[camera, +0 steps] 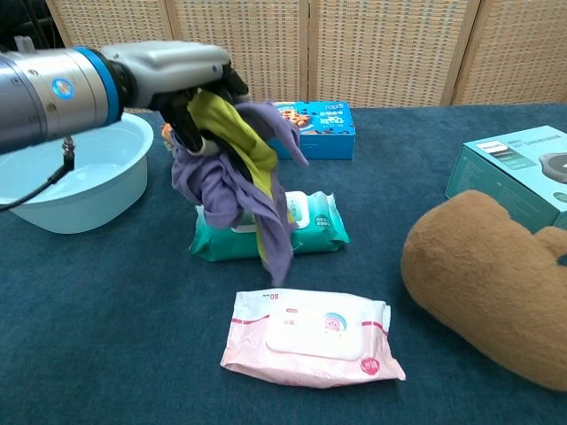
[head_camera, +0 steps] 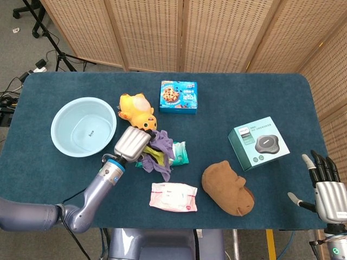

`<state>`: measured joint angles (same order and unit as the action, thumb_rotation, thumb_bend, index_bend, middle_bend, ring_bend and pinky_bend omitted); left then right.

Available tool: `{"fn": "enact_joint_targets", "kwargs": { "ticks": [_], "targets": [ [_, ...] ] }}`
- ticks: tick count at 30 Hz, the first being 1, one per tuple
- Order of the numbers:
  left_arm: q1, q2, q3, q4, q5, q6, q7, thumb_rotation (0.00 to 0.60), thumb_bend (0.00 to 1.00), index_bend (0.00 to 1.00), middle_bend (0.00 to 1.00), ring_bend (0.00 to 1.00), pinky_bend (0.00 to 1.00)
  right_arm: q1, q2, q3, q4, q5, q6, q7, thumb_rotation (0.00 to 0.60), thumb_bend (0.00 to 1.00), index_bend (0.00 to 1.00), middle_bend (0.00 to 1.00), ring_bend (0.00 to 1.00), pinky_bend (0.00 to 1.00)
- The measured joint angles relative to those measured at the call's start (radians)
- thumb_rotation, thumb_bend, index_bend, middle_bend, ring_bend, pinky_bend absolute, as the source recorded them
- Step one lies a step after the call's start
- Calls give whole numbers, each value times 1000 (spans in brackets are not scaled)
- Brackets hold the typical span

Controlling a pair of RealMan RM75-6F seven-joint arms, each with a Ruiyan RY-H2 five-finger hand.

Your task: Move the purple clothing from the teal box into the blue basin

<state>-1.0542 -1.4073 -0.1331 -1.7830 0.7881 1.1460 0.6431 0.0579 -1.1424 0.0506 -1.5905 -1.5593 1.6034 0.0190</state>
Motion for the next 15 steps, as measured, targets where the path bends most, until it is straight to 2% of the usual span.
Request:
{"fn": "enact_joint_targets", "kwargs": {
  "ticks": [8,15],
  "targets": [
    [19,170,-75,-16,-10,-6,-45,600,623,842,492,530,524,0,-4,1,-4,-4,-7,-18,600,156,0,0,0,0],
    [44,307,-143,12,-22,-24,-100,600,630,841,492,530,524,0,-7,2,-5,-5,-14,-31,600,156,0,0,0,0]
  ]
}}
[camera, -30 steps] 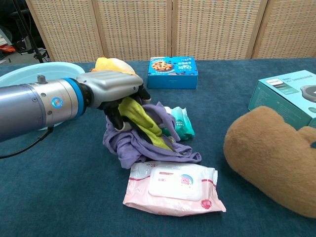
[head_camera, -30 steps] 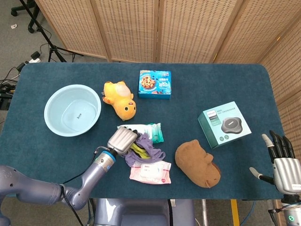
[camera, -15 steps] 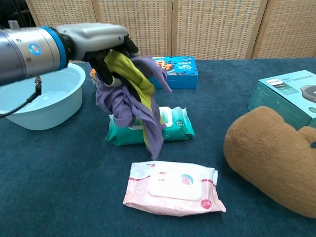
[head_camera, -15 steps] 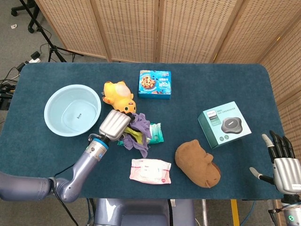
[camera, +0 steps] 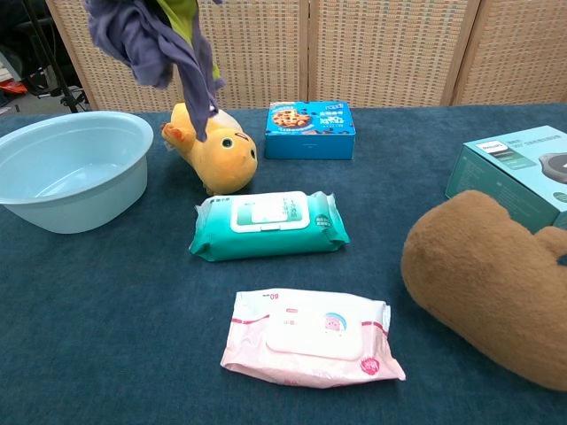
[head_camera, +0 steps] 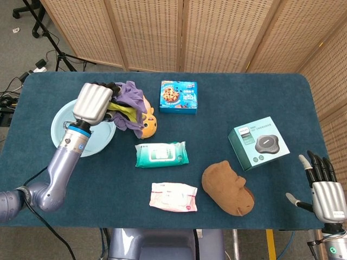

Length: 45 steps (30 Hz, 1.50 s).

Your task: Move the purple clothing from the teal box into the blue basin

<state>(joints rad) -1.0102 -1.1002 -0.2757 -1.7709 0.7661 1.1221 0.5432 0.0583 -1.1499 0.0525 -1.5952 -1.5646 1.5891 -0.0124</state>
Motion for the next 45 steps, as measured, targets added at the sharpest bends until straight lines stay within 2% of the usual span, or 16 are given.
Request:
{"fn": "enact_joint_targets", "kwargs": {
  "ticks": [6,12,21,28,30,37,39,43,45],
  "targets": [
    [42,115,-10,3,0,-17,-18,600,632,841,493,530,524,1,-1,0,-1,0,-9,-8,600,156,0,0,0,0],
    [96,157,8,42,-1,-34,-56,600,633,841,493,530,524,-1,-4,-1,-4,-6,-10,-19,600,156,0,0,0,0],
    [171,167,50,139,16,-76,-130,600,621,841,493,530,524,2,-10,1,-4,-2,-21,-30,600,156,0,0,0,0],
    [226,134,96,228,52,-115,-177,600,576,836,491,530,524,0,-13,2,0,0,-21,-35,600,156,0,0,0,0],
    [238,118,105,247,55,-119,-180,600,548,797,467,526,524,-1,-13,2,1,0,-21,-32,600,156,0,0,0,0],
    [254,70,118,295,65,-155,-202,600,453,476,255,397,514,-3,-13,2,7,-4,-18,-29,600,156,0,0,0,0],
    [257,57,119,305,69,-173,-217,600,409,400,180,350,491,-4,-14,3,8,-4,-18,-28,600,156,0,0,0,0],
    [258,39,119,316,75,-217,-249,600,260,269,15,247,375,-4,-16,4,11,-3,-19,-25,600,156,0,0,0,0],
    [258,31,120,320,80,-240,-262,600,203,214,0,202,329,-4,-16,4,12,-4,-20,-24,600,156,0,0,0,0]
  ]
}}
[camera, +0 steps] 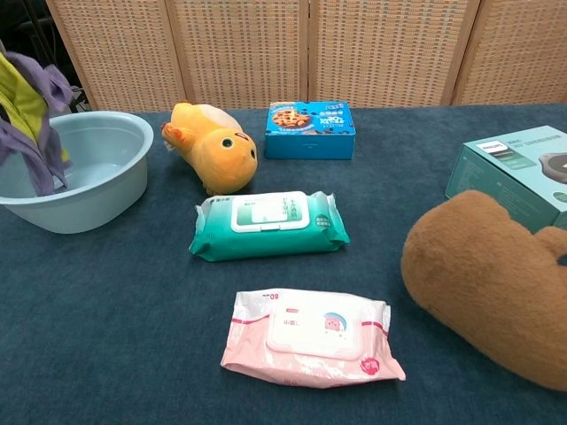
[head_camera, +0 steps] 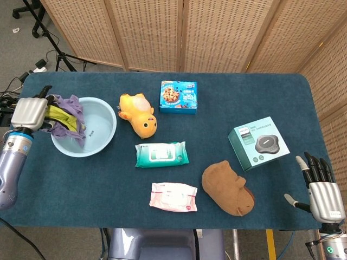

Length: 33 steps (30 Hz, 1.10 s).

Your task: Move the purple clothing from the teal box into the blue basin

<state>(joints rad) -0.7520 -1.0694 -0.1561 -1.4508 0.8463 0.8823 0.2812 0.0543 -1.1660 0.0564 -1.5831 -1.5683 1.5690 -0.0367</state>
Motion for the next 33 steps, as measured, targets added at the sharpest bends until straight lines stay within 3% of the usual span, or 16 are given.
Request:
{"fn": "enact_joint_targets", "kwargs": {
  "ticks": [7,20,27,33],
  "targets": [
    [-8,-10,1,-11,23,-44,-18,600,117,83,0,24,142,-1,-1,1,2,-1,1,4,600,156,0,0,0,0],
    [14,28,-40,-76,54,-3,-91,600,118,75,0,1,96,-3,2,-1,5,-7,2,13,600,156,0,0,0,0],
    [105,102,-34,-218,186,149,-136,600,99,2,0,0,0,-1,1,-7,4,-10,-10,5,600,136,0,0,0,0],
    [273,118,61,-317,379,337,-168,600,39,0,0,0,0,1,2,-12,8,-17,-16,8,600,53,0,0,0,0]
  ]
}}
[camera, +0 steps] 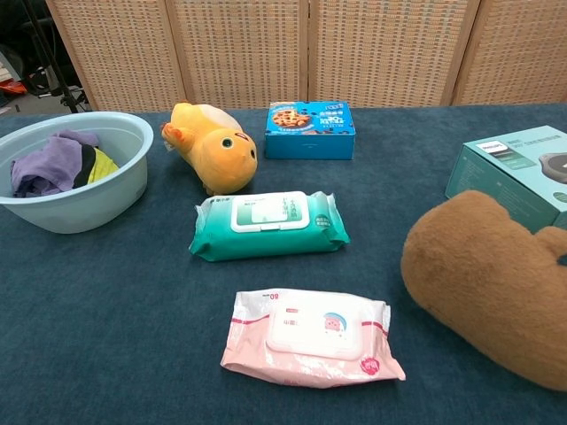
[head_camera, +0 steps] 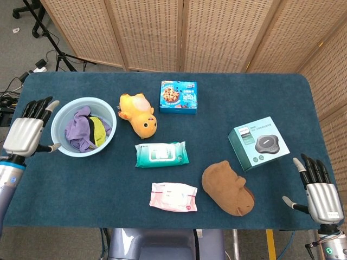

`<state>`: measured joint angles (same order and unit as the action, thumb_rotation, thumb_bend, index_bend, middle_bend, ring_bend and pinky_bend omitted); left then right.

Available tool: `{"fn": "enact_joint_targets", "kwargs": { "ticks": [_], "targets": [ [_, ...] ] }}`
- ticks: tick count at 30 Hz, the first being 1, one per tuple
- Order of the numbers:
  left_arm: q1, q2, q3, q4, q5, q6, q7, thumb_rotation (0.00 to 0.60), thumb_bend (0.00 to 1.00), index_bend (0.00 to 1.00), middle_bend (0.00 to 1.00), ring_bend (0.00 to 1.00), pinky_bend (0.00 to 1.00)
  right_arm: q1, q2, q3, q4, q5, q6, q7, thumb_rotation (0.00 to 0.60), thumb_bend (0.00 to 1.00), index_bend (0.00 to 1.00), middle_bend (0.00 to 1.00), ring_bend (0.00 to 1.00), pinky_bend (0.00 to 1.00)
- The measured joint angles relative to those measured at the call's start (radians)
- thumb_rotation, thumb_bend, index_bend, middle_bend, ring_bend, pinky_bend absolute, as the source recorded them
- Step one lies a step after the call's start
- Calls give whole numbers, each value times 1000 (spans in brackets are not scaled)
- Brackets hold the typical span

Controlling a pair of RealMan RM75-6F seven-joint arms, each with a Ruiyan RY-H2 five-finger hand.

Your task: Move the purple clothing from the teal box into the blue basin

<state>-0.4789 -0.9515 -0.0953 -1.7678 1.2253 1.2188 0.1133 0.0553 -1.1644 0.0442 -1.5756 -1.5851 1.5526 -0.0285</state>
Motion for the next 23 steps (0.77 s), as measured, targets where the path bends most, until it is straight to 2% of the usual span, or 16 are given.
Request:
{"fn": "enact_joint_targets", "kwargs": {
  "ticks": [4,9,17,23],
  "targets": [
    [100,-42,79,7,85,96,13,600,36,0,0,0,0,3,-3,-1,4,-3,-4,-8,600,53,0,0,0,0],
    [188,-136,121,52,127,195,55,600,41,0,0,0,0,5,-10,-3,6,-7,-8,-28,600,53,0,0,0,0],
    [263,-225,143,124,160,265,59,600,48,0,0,0,0,10,-21,-1,8,2,-20,-56,600,53,0,0,0,0],
    [284,-240,134,152,174,276,33,600,52,0,0,0,0,13,-25,-1,4,7,-28,-66,600,53,0,0,0,0]
  ]
}}
